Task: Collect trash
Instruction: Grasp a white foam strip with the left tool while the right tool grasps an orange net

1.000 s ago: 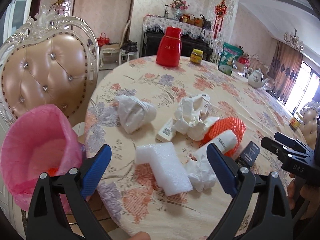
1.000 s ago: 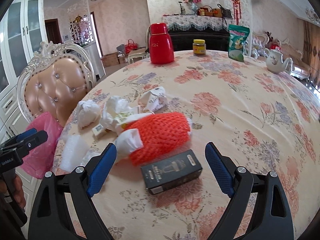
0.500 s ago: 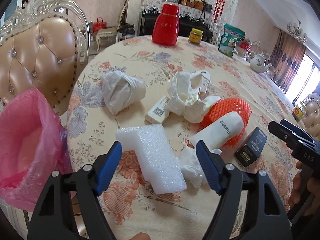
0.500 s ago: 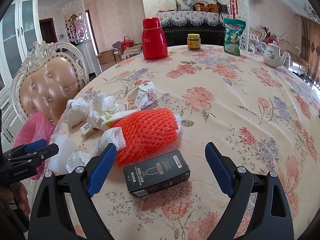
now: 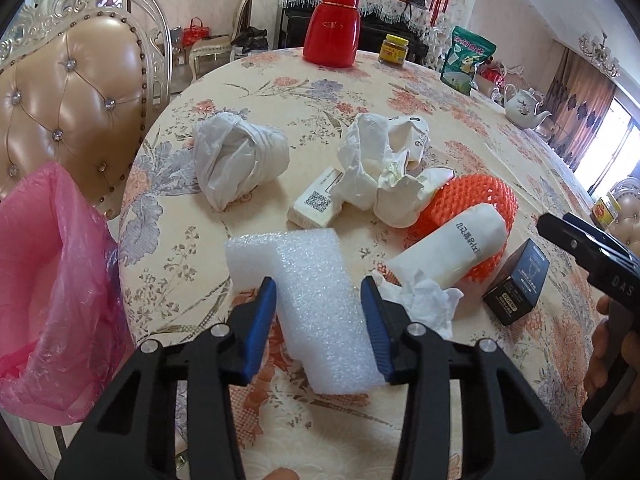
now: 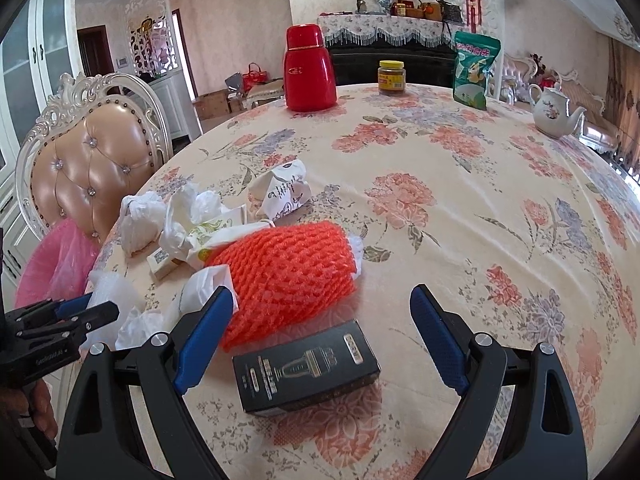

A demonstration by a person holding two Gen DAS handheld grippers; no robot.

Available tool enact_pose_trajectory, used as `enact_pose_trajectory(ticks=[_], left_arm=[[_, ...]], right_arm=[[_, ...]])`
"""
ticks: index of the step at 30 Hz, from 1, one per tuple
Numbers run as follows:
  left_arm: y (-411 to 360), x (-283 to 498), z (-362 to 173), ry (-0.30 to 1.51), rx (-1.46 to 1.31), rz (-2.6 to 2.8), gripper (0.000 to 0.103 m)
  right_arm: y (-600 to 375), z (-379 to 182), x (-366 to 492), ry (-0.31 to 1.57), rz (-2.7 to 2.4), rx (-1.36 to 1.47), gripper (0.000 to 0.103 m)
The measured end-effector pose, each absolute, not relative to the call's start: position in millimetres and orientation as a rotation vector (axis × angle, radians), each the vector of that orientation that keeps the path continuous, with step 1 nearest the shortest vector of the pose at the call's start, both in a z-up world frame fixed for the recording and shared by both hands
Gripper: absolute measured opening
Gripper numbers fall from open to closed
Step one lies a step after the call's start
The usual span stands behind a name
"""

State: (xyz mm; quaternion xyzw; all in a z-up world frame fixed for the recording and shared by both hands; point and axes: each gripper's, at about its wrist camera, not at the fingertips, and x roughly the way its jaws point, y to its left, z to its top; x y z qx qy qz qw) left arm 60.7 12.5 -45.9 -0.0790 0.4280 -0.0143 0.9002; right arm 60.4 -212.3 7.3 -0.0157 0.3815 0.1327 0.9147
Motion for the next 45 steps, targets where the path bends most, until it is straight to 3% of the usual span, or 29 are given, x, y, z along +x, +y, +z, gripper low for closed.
enact_pose_trajectory(ticks=[10,21,35,45], left_arm=[[20,56,-33,0.847,-0.178,-0.040,0.035],[34,50,-18,0.804,-0.190,-0.036,0.035],[37,49,-9,0.779,-0.193,-0.045,0.035],[33,44,3,0.733,-0.191,-0.059,0.035]], right_arm=[[-199,-1,86,0.826,0.277,-0.012,0.085],[-189,-16,113,0.896,0.262,-0.023,0.085],[-183,-22,106,0.919,0.285,-0.074,0.033],[-204,9,92,0.819,0.251,-0.025,0.028]])
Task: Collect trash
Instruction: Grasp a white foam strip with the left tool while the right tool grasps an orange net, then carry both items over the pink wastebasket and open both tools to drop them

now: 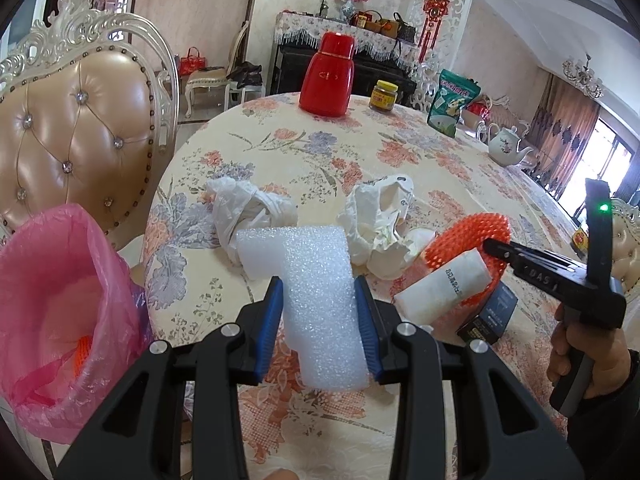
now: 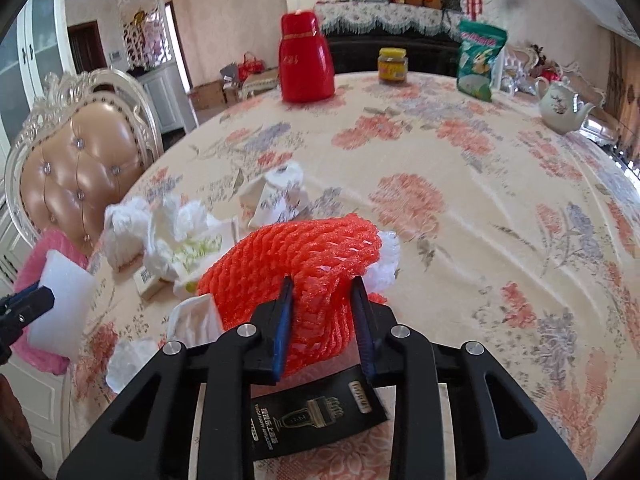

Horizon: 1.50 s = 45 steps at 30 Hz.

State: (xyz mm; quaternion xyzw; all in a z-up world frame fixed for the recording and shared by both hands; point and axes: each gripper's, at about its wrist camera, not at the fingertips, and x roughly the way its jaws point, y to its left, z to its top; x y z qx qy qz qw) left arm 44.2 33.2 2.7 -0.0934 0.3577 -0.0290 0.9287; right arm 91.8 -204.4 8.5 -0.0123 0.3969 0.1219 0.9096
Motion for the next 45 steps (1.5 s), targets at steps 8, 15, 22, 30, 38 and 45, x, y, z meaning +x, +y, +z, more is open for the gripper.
enact_pose_trajectory(ticks=[8,15,22,30,38,45], left_arm=[[33,38,16,0.690,-0.190,-0.060,0.035],[34,32,25,0.663,-0.194,-0.056,0.035],[48,21,33,0.636,-0.207,-0.031,0.035],[70,6,42,0.605,-0.225,0.002,0.035],[98,-9,48,0.576,-0.244,0.045,0.035],[131,-21,52,0.549,-0.242,0.125,0.035]], right_arm=[[-221,38,80,0.730,0.214,-0.001,0.028],[-223,58,67,0.683,0.228,-0.001,0.028],[-219,75,53,0.644,0.241,-0.002,0.028],[-201,81,44,0.634,0.274,-0.016,0.028],[-172,82,40,0.630,0.310,-0.039,0.028],[-132,79,37,0.637,0.362,-0.073,0.028]])
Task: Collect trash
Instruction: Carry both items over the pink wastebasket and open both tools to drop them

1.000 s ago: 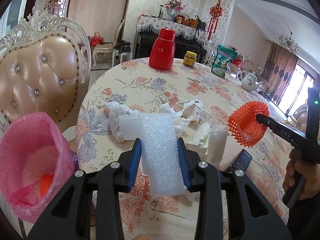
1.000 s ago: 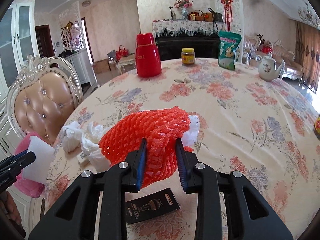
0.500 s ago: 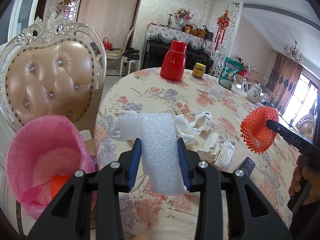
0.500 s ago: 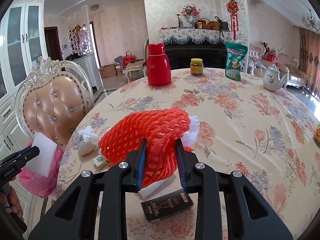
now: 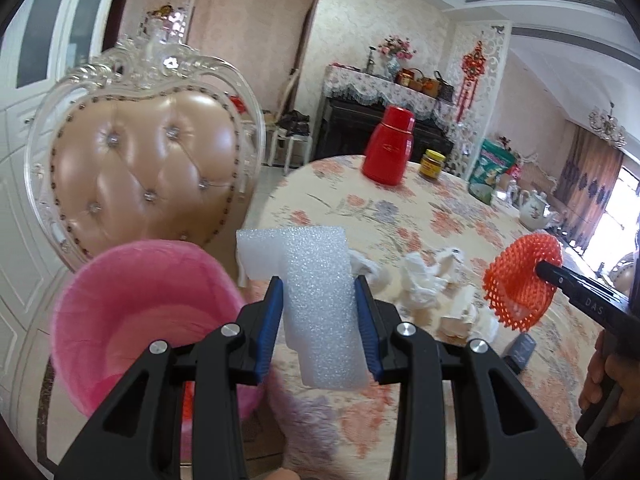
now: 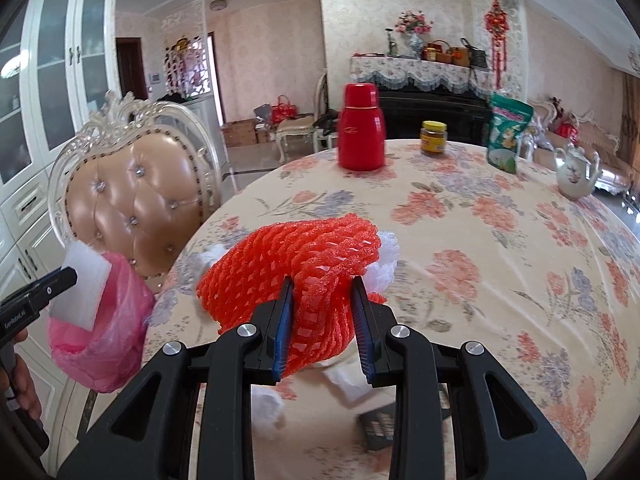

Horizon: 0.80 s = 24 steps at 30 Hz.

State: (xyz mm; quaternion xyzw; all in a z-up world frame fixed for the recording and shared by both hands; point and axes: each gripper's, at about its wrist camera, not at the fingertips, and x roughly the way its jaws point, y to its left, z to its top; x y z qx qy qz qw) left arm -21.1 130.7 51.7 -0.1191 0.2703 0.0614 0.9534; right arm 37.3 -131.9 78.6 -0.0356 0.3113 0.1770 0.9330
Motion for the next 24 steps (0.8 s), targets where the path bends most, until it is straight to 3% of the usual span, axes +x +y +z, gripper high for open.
enact_pose_trajectory(ticks=[24], left_arm=[[232,-61,49,0.523,-0.244,0.338,0.035]], right_arm=[[21,70,24,0.654,0.576,-0.179,0.028]])
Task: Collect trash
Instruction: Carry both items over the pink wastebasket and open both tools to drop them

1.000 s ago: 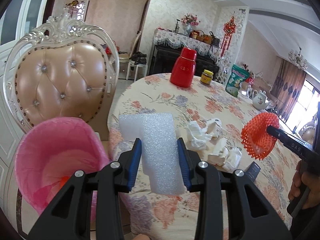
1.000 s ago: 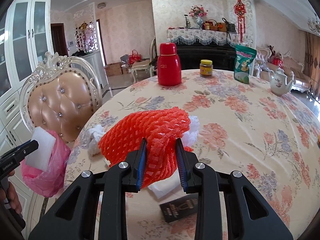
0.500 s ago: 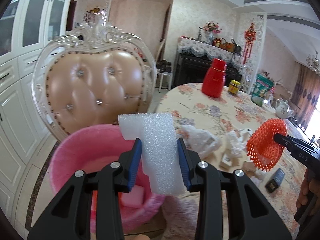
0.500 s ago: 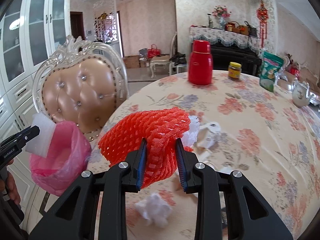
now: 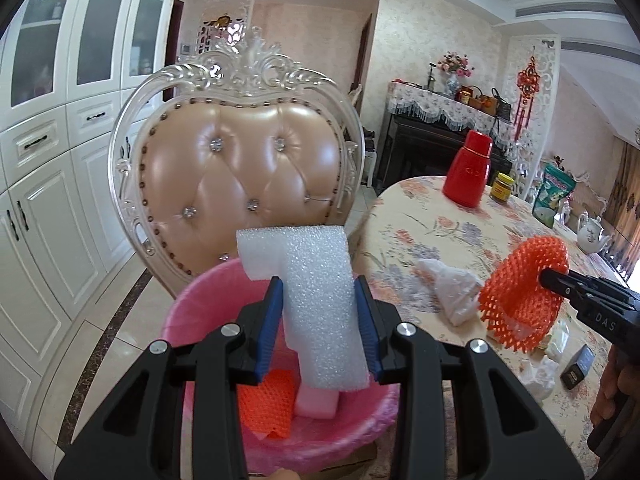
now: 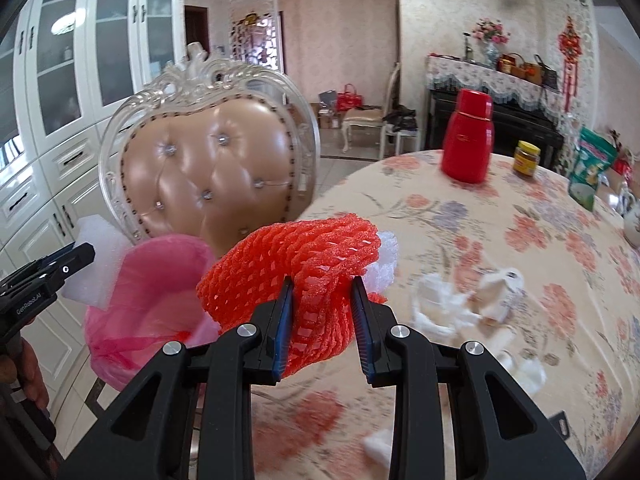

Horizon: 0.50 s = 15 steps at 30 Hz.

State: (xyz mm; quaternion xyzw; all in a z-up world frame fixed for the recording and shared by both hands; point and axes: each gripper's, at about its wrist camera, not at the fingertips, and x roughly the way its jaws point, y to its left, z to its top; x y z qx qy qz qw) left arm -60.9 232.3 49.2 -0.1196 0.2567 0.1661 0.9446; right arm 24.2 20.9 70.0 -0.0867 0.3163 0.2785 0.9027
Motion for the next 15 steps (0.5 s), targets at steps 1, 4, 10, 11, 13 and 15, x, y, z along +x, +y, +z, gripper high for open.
enact_pose_trajectory(ticks=[1,4,10,11,13,15], left_arm=[[236,-62,49,0.524,-0.246,0.343,0.035],[245,-66,49,0.523,-0.248,0.357,0.035],[257,-73,49,0.522,-0.252,0.380,0.035],[259,-74,49,0.522,-0.253,0.384,0.035],[262,-77,49,0.522,-0.254,0.389,0.035],[265,-79,48,0.522,-0.256,0.393,0.035]], right_arm=[[28,70,23,0.654,0.587,-0.184,0.028],[48,70,19,0.651,0.618,-0.196,0.028],[86,69,12,0.652,0.685,-0.220,0.028],[91,69,11,0.653,0.692,-0.224,0.028],[102,66,8,0.656,0.712,-0.234,0.028],[111,64,5,0.658,0.728,-0.242,0.028]])
